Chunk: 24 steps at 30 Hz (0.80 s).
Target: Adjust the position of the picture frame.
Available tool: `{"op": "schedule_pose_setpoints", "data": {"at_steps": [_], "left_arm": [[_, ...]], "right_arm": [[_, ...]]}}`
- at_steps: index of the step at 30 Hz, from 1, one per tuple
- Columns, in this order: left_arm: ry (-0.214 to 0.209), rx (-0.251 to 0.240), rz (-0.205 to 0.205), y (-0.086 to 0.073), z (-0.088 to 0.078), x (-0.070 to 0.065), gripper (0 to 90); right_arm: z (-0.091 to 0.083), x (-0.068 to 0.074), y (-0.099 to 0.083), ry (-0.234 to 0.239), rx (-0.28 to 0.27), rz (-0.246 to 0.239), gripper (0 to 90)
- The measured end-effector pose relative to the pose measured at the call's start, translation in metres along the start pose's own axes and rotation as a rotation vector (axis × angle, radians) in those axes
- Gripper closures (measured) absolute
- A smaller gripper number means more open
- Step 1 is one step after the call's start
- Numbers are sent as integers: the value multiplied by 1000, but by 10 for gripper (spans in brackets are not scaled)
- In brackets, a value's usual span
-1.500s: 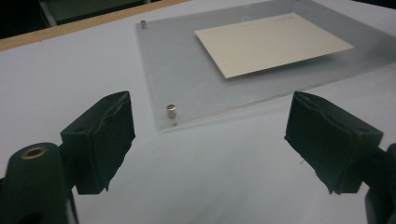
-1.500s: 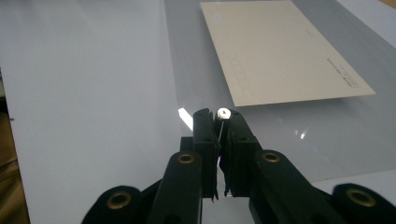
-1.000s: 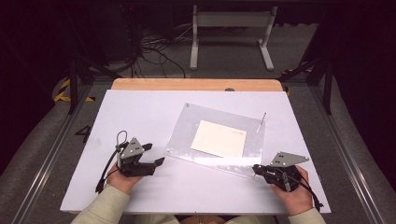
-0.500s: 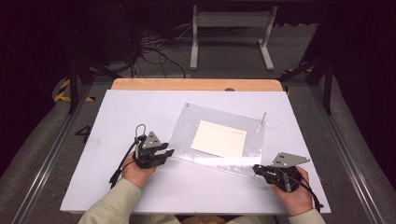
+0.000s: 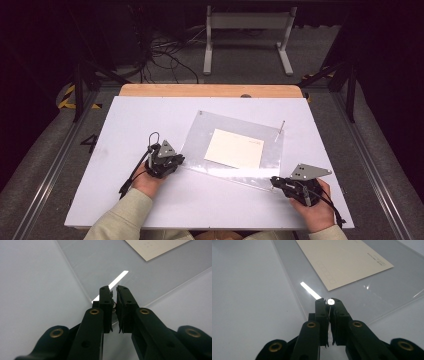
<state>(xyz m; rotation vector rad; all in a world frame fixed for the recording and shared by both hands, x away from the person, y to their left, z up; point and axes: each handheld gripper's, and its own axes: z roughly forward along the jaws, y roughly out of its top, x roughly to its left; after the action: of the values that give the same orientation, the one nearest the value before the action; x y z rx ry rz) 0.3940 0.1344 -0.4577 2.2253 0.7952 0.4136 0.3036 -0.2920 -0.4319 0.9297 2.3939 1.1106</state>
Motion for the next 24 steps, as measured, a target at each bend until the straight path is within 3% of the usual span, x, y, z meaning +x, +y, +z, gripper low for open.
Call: {"op": "schedule_pose_setpoints", "data": {"at_steps": [6,13,18,19,20,21,22,24], "left_arm": [[-30,14,11,0,-3,-4,829],[-53,37,35,0,-7,-11,827],[-58,66,81,0,-11,-18,836],[-89,72,78,0,-10,-19,900],[-89,72,78,0,-10,-19,900],[-103,108,105,-1,-6,-27,900],[-82,102,125,0,-6,-31,899],[-85,95,126,1,-6,-33,898]], "right_arm": [[-6,-2,9,-34,-6,-19,844],[-8,-24,35,-105,-28,-40,844],[3,-45,47,-155,-20,-31,843],[7,-50,47,-171,-13,-25,843],[10,-55,47,-182,-6,-14,843],[13,-60,47,-182,-1,1,843],[16,-64,47,-183,7,4,842],[21,-70,46,-183,15,19,843]]}}
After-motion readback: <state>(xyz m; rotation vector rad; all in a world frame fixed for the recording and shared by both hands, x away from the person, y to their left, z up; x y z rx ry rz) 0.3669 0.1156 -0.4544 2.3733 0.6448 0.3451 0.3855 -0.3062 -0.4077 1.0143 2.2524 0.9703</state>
